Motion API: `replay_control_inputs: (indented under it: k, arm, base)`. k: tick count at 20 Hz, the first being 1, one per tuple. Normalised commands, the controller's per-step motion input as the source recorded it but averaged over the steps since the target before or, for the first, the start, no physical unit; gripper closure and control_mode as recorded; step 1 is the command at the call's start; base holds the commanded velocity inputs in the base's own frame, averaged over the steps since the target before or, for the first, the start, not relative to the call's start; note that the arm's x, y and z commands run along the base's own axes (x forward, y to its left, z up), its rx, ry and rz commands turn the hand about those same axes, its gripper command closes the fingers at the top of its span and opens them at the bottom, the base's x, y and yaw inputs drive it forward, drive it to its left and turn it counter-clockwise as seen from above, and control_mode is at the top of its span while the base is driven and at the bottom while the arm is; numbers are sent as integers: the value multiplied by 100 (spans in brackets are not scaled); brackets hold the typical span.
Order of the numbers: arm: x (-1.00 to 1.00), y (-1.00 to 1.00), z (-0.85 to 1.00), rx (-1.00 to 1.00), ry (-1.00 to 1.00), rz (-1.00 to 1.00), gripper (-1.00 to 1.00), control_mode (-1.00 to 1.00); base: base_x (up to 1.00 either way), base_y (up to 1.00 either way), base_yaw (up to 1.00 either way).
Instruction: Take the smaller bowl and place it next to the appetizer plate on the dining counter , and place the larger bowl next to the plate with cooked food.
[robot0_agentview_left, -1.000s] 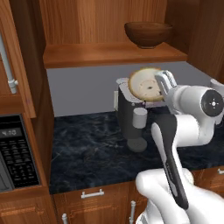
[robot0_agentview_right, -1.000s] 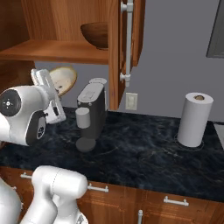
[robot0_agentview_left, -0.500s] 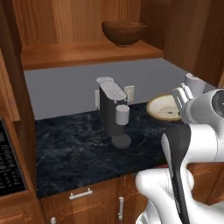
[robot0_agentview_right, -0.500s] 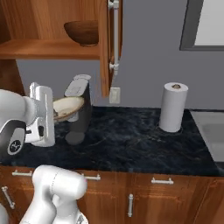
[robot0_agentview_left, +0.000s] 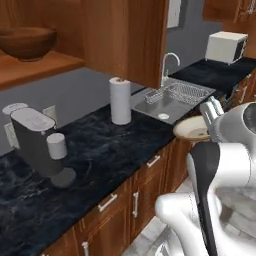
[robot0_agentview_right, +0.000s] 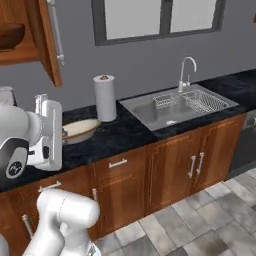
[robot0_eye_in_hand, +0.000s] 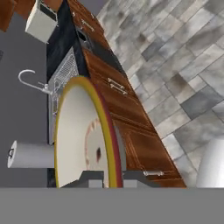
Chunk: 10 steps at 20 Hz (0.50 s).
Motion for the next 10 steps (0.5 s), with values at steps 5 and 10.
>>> replay_control_inputs:
  k: [5,10]
  arm:
    - [0,0,0,0,0,0,100,100]
    - [0,0,0,0,0,0,100,100]
  base:
    - [0,-61,-91]
    - [2,-80,-87]
